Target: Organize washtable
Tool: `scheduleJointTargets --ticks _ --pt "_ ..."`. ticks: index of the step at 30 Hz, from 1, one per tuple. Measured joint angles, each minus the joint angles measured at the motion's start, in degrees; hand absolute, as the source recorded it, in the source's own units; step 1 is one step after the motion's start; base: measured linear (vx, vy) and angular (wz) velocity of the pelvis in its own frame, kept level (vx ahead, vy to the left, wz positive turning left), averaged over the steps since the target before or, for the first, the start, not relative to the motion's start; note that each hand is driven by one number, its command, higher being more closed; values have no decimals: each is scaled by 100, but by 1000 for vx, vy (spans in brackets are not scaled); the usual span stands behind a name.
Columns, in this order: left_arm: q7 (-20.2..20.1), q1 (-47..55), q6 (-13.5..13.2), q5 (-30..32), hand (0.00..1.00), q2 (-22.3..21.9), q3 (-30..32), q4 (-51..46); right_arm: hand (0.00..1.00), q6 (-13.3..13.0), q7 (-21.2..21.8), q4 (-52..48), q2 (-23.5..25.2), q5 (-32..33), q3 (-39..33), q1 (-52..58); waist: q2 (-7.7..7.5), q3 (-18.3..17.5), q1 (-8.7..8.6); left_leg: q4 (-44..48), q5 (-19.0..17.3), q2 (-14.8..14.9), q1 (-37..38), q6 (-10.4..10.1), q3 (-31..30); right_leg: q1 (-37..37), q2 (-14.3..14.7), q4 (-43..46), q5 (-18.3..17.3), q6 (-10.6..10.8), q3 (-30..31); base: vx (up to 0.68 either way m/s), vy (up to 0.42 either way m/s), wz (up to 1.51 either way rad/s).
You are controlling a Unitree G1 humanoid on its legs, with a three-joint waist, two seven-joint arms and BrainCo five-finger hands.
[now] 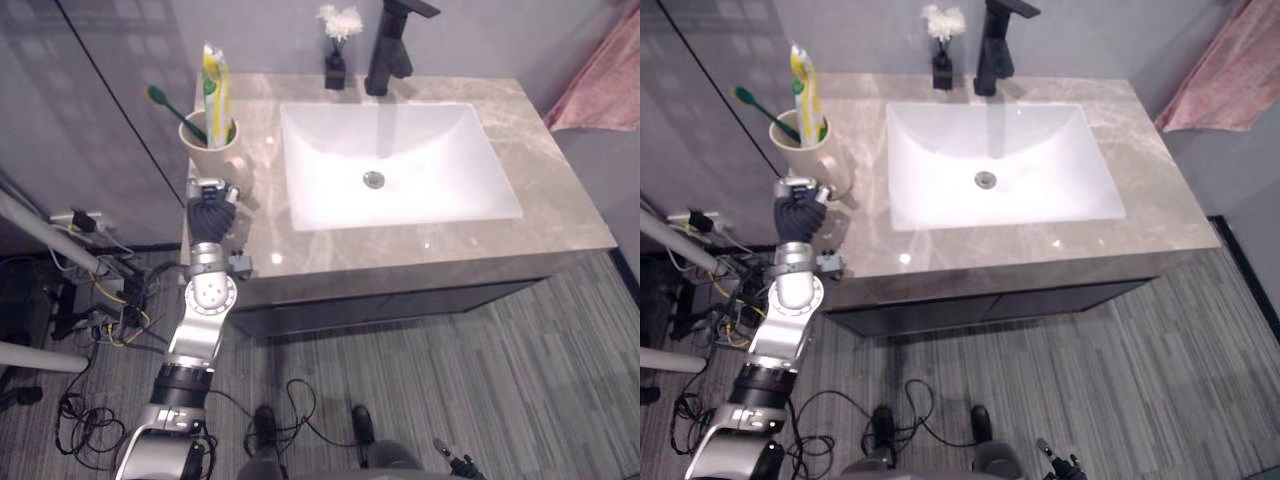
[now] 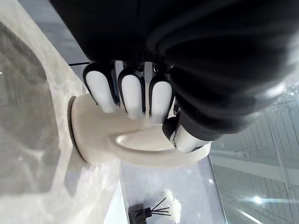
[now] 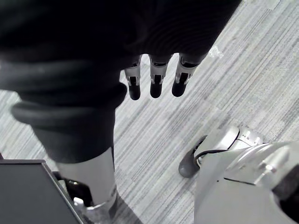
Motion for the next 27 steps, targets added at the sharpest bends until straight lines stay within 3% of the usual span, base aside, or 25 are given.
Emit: scheduleJointTargets --ticks 27 --pt "-12 9 68 6 100 5 -6 256 0 0 0 -5 -20 -3 28 -1 27 144 -17 0 -32 103 -113 -5 -37 -145 118 -1 154 -79 -27 1 -6 -1"
